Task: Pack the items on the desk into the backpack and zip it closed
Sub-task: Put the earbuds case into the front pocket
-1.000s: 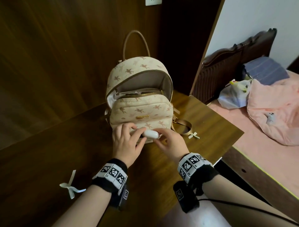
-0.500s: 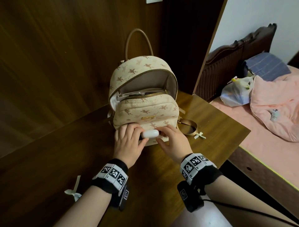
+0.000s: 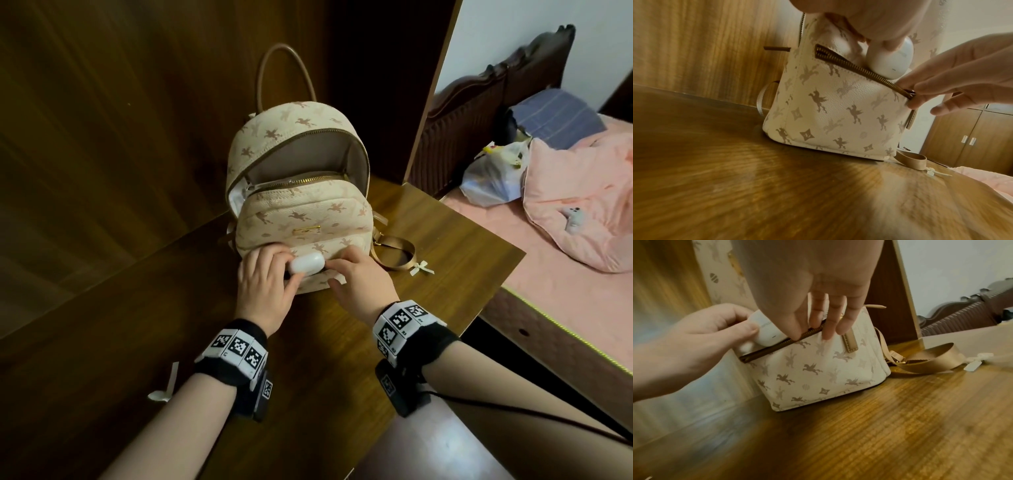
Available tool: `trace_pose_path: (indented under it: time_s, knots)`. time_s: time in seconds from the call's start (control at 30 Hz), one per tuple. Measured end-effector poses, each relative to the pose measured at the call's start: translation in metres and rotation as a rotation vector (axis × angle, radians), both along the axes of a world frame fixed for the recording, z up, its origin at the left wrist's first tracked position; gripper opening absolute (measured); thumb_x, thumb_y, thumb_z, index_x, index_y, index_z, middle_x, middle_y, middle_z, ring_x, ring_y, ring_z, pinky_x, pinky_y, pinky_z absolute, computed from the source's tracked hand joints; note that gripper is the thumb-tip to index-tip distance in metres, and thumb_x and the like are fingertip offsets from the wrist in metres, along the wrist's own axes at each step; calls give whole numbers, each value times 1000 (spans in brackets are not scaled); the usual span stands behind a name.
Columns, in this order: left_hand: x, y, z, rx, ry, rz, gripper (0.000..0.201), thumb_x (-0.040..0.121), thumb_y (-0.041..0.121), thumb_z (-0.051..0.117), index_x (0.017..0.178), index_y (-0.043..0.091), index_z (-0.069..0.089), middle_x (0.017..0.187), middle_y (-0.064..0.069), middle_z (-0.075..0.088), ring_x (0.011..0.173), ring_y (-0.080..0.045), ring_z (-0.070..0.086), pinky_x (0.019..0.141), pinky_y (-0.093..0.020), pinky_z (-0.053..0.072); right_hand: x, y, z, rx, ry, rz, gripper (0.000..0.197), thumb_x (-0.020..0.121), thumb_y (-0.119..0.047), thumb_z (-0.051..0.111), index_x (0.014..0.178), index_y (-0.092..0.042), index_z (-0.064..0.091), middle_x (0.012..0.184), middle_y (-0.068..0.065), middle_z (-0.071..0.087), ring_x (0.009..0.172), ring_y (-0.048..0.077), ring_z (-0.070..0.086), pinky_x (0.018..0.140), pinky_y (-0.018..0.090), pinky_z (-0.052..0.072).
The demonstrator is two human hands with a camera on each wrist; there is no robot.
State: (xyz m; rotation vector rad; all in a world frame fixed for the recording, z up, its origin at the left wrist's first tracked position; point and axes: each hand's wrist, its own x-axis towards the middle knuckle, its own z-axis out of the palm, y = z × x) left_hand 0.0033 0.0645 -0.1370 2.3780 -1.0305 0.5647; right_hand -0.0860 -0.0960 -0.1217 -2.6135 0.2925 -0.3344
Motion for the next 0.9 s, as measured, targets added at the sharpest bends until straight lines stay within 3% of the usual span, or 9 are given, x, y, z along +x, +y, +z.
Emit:
trace_pose_path:
  time_s: [0.17,0.33,0.4,0.5,0.7,0.9]
  knots:
    - [-2,-5,2,8,-14,57,33,85,38,45,93,12,62,104,-6,61,102,-20,42,86,-44,44,-2,3,-1,-19,9,-6,23,83,-22,66,105,-17,68,109,1,54,100,20,54,73,23,42]
    - [-4,-11,-2,21,-55,87,29,82,39,55,89,13,66,102,-10,59,101,-24,39,83,-50,45,-14,-4,-1,-27,17,46,28,83,-20,65,111,-19,68,104,2,50,95,19,51,70,25,45]
    - [-6,-15,-6,44,-62,108,25,76,38,65,87,16,68,104,-9,56,101,-26,39,82,-51,45,-18,-4,-3,-39,0,50,32,81,-19,67,113,-21,68,103,3,49,94,20,52,66,25,43]
    - [-8,-21,-10,59,-47,146,24,75,41,67,87,20,69,110,-4,43,103,-28,39,85,-51,42,-23,-5,-6,-53,-59,47,34,77,-16,71,111,-22,69,102,7,51,94,24,53,63,27,46]
    - [-8,-22,-13,78,-46,166,26,76,44,65,91,23,71,112,-5,43,107,-29,37,87,-52,40,-26,-5,-8,-203,-66,114,45,64,-14,77,108,-20,70,113,9,56,98,28,56,69,33,52]
    - [-7,-20,-14,87,-72,143,20,78,44,67,84,25,72,112,-7,51,107,-30,38,87,-51,39,-29,-5,-15,-241,-24,147,54,63,-13,75,115,-16,65,128,10,53,106,32,55,72,41,56]
